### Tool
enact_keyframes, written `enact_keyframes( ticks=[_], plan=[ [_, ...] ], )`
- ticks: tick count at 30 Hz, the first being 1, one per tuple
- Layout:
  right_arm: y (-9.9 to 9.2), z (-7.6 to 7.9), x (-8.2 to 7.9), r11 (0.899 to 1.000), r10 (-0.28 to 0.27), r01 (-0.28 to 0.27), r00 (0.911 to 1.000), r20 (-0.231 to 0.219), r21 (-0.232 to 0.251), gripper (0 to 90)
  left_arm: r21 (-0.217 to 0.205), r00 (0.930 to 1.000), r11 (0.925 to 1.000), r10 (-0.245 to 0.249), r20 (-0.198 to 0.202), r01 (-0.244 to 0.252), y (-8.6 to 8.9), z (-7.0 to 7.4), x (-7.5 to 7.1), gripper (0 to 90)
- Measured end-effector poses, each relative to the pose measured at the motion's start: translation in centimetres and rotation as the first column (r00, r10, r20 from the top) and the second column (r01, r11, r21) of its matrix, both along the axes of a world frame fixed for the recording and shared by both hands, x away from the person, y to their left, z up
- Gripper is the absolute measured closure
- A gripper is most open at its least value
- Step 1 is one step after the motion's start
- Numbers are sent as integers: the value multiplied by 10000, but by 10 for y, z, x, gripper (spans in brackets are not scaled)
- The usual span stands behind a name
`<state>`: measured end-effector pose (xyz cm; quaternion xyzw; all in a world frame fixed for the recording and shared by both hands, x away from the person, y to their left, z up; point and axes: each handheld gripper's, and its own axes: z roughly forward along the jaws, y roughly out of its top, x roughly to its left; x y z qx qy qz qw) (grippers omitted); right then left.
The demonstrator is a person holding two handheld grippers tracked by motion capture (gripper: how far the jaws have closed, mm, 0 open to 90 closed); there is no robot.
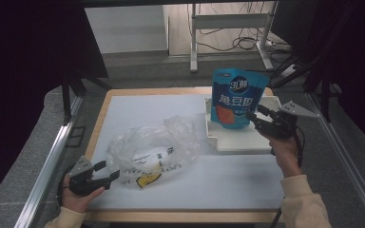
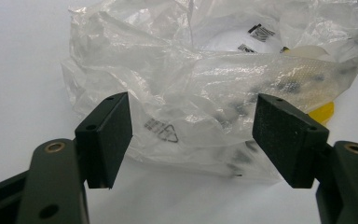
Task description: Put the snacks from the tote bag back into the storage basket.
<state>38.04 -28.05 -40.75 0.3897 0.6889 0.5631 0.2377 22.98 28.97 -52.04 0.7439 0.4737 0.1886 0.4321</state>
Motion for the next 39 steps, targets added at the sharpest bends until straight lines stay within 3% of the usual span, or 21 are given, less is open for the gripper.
enact_keyframes(
  ticks=[6, 11, 17, 24, 39],
  plan=[
    [14, -16, -16, 9978, 646, -651, 9974, -317, -123, 403, -2, 10000, 10000, -31, 30, 31, 0, 0, 0, 287],
    [28, -30, -30, 9914, 1265, -1283, 9901, -606, -268, 390, -5, 10000, 10000, -36, 55, 36, 0, 0, -1, 287],
    [46, -58, -47, 9766, 2004, -2086, 9711, -1298, -530, 372, 28, 10000, 10000, -44, 42, 44, -1, 1, -1, 287],
    [62, -91, -57, 9585, 2463, -2697, 9467, -2077, -926, 362, 47, 10000, 10000, -44, 48, 44, -1, 1, -1, 287],
    [67, -105, -61, 9536, 2496, -2798, 9411, -2283, -1109, 349, 102, 9999, 9999, -17, 116, 15, -2, 2, -3, 287]
  ],
)
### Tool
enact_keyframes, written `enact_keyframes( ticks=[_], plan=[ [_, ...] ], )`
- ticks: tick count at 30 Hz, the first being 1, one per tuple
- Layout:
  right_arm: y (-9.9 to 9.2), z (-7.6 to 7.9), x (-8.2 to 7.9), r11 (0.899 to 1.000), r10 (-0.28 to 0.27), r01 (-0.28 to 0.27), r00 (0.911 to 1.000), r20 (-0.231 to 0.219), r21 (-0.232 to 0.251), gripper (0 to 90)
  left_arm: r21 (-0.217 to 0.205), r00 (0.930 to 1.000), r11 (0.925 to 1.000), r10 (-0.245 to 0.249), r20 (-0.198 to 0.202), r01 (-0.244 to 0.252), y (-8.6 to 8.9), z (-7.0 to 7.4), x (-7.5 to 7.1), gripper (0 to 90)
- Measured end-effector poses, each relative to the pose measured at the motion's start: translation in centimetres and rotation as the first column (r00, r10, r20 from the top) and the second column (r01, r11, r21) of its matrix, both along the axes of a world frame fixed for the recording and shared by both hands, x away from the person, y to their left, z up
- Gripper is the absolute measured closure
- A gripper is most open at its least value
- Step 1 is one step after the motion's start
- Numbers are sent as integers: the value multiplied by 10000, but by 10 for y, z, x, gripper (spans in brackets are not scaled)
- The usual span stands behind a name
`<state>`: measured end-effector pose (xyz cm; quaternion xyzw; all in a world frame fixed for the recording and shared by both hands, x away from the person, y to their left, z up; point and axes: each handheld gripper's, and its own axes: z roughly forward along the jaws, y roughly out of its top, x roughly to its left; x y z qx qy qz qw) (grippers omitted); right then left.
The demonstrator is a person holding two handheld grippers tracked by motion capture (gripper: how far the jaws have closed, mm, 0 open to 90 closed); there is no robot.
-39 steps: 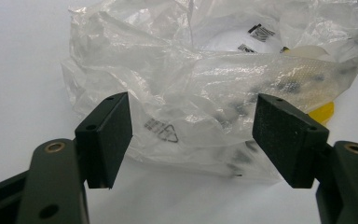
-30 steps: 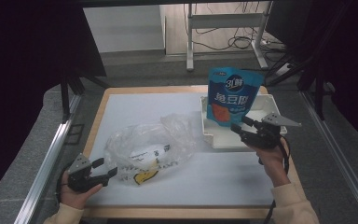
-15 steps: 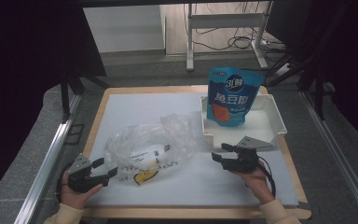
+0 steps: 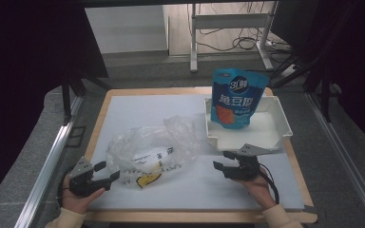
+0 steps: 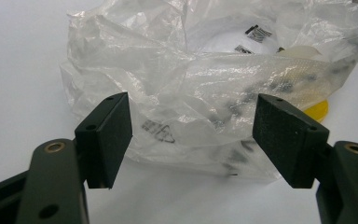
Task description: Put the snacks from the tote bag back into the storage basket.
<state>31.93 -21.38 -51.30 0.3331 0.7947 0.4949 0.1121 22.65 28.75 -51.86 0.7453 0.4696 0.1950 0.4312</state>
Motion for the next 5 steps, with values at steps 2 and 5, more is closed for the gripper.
enact_keyframes(
  ticks=[2, 5],
  plan=[
    [-1, 0, 0, 10000, 10, -10, 10000, 11, -33, 348, 11, 10000, 10000, 3, 16, -4, 0, 0, 0, 287],
    [-2, -1, 0, 10000, -16, 16, 10000, 9, -31, 342, -2, 10000, 10000, 11, 8, -11, 0, 0, 0, 286]
  ],
)
